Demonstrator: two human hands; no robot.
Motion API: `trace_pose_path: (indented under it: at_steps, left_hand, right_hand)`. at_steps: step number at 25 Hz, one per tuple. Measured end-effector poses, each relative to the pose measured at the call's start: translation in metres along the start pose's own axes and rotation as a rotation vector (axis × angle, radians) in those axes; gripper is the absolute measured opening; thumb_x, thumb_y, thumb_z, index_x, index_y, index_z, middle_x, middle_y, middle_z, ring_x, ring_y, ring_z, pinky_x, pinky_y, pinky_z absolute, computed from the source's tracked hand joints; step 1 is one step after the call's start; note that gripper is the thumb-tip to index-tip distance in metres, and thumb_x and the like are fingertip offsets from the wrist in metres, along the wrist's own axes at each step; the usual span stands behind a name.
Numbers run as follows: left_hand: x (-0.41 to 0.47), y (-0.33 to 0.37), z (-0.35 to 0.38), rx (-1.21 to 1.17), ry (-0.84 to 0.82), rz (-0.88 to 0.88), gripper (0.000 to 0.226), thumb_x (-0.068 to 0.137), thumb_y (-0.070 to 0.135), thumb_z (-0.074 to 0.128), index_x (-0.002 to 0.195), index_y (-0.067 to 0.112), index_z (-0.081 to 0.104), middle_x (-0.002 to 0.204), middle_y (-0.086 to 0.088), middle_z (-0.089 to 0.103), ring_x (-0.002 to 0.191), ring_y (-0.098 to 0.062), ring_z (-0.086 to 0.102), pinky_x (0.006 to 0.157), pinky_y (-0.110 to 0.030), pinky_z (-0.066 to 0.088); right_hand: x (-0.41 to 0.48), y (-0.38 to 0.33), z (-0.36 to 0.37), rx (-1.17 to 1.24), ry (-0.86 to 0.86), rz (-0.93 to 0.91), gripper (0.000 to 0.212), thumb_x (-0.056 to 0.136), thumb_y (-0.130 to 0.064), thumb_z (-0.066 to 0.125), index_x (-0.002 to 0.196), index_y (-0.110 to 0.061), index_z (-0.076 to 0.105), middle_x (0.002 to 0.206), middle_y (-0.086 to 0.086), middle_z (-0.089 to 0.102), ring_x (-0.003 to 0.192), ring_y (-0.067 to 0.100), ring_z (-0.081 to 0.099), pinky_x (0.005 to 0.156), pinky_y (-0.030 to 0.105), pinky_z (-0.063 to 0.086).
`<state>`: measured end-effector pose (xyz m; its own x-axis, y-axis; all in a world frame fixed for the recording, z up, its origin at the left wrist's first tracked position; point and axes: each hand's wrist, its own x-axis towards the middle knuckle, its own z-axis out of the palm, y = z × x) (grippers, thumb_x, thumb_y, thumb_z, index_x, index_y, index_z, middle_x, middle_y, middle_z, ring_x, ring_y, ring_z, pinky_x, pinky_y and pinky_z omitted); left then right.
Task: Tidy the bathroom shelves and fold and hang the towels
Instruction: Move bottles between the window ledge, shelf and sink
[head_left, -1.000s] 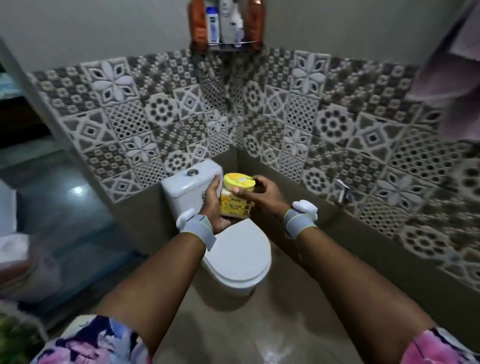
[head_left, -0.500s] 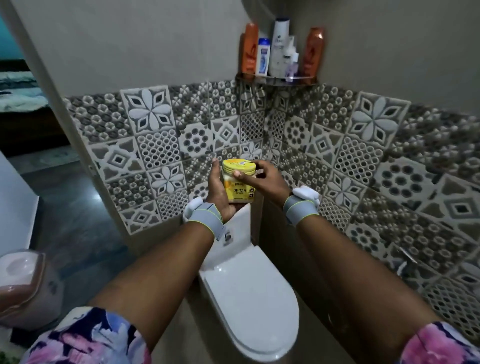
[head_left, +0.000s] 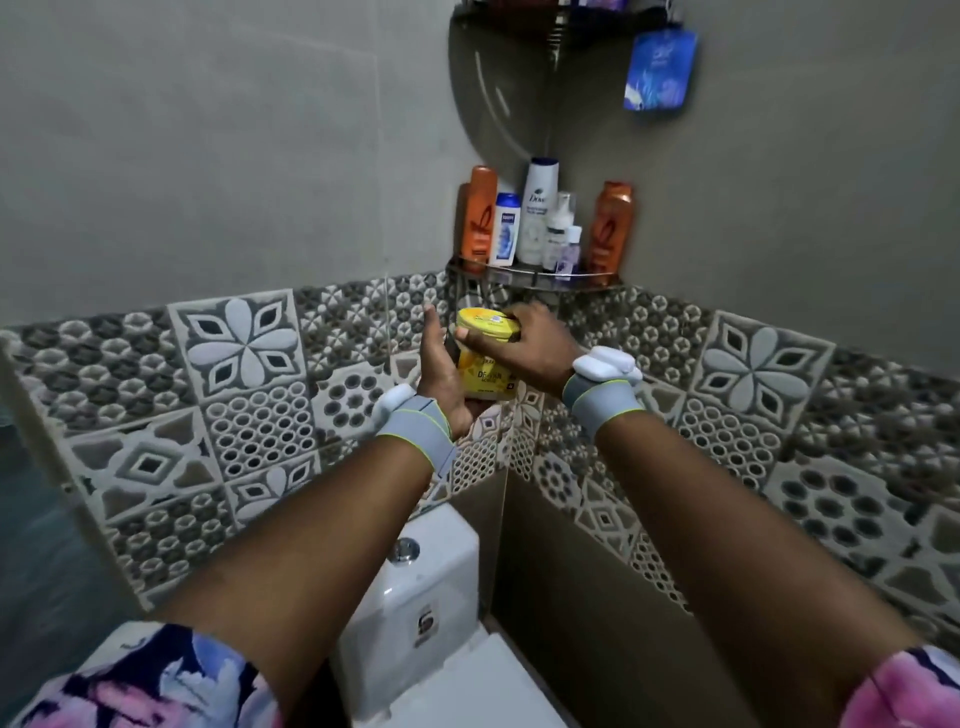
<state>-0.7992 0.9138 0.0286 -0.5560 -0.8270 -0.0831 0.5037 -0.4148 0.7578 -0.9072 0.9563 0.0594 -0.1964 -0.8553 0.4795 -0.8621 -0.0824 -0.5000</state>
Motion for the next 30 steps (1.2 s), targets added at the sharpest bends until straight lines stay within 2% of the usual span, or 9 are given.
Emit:
trace_pose_path:
  at_steps: [5,7,11,14,18,22,25,28,30]
  left_hand:
    - [0.081,0.030,0.021,0.067,-0.120,-0.008,0.080,0.080,0.081,0.030,0.124,0.022,0.063,0.114,-0.017,0.069,0.101,-0.037,0.066,0.082,-0.051,0.053]
    - [0.104,0.047,0.025,0.076,-0.180,-0.010,0.077,0.081,0.080,0.030,0.126,0.026,0.061,0.112,-0.015,0.069,0.100,-0.036,0.066,0.075,-0.046,0.055]
    - [0.156,0.081,0.027,0.215,-0.196,0.025,0.073,0.085,0.074,0.033,0.123,0.020,0.064,0.088,-0.008,0.073,0.071,-0.023,0.070,0.065,-0.032,0.055]
    - [0.195,0.099,0.010,0.427,-0.105,0.081,0.052,0.085,0.058,0.053,0.116,0.017,0.066,0.104,-0.008,0.072,0.084,-0.025,0.069,0.058,-0.026,0.054]
    - [0.238,0.107,-0.014,0.643,-0.044,0.126,0.013,0.083,0.030,0.066,0.092,0.024,0.060,0.102,-0.009,0.069,0.084,-0.026,0.064,0.057,-0.028,0.050]
    - [0.254,0.114,-0.020,0.767,-0.099,0.254,0.023,0.084,0.015,0.068,0.105,0.019,0.062,0.092,-0.006,0.064,0.062,-0.015,0.056,0.056,-0.025,0.047]
    - [0.266,0.116,-0.025,0.823,-0.135,0.281,0.027,0.082,0.016,0.070,0.108,0.018,0.064,0.096,-0.006,0.065,0.073,-0.017,0.058,0.061,-0.023,0.048]
    - [0.270,0.115,-0.027,0.856,-0.171,0.278,0.029,0.081,0.017,0.072,0.110,0.016,0.065,0.099,-0.003,0.064,0.083,-0.016,0.056,0.076,-0.030,0.050]
    - [0.273,0.113,-0.026,0.859,-0.177,0.295,0.030,0.080,0.016,0.072,0.109,0.015,0.065,0.097,-0.003,0.064,0.083,-0.016,0.056,0.076,-0.029,0.047]
  right_hand:
    - [0.070,0.017,-0.010,-0.084,0.091,0.114,0.052,0.075,-0.070,0.058,0.100,-0.024,0.055,0.099,0.000,0.064,0.088,0.020,0.061,0.072,0.031,0.049]
    - [0.100,0.022,-0.012,-0.139,0.140,0.173,0.060,0.074,-0.072,0.057,0.101,-0.019,0.055,0.098,0.003,0.064,0.085,0.023,0.061,0.071,0.035,0.052]
    - [0.160,0.035,-0.026,-0.157,0.284,0.271,0.066,0.072,-0.076,0.052,0.093,-0.014,0.061,0.091,0.006,0.066,0.080,0.026,0.064,0.069,0.035,0.052]
    - [0.204,0.045,-0.031,-0.230,0.383,0.361,0.069,0.074,-0.074,0.052,0.099,-0.011,0.057,0.094,0.010,0.065,0.083,0.030,0.062,0.069,0.035,0.050]
    - [0.248,0.054,-0.025,-0.418,0.306,0.426,0.071,0.078,-0.070,0.051,0.109,-0.007,0.049,0.094,0.011,0.057,0.079,0.029,0.055,0.064,0.032,0.041]
    - [0.275,0.064,-0.010,-0.512,0.198,0.468,0.065,0.084,-0.058,0.056,0.120,-0.004,0.047,0.109,0.015,0.058,0.092,0.031,0.057,0.071,0.032,0.042]
    - [0.284,0.074,0.005,-0.557,0.150,0.537,0.066,0.087,-0.054,0.056,0.124,-0.001,0.043,0.122,0.017,0.055,0.109,0.034,0.055,0.075,0.033,0.039]
    - [0.290,0.083,0.012,-0.619,0.101,0.583,0.071,0.083,-0.064,0.054,0.120,-0.003,0.046,0.117,0.017,0.058,0.101,0.033,0.058,0.072,0.033,0.039]
    - [0.296,0.091,0.014,-0.628,0.103,0.602,0.073,0.079,-0.068,0.055,0.117,-0.006,0.049,0.111,0.016,0.061,0.087,0.030,0.056,0.073,0.033,0.043]
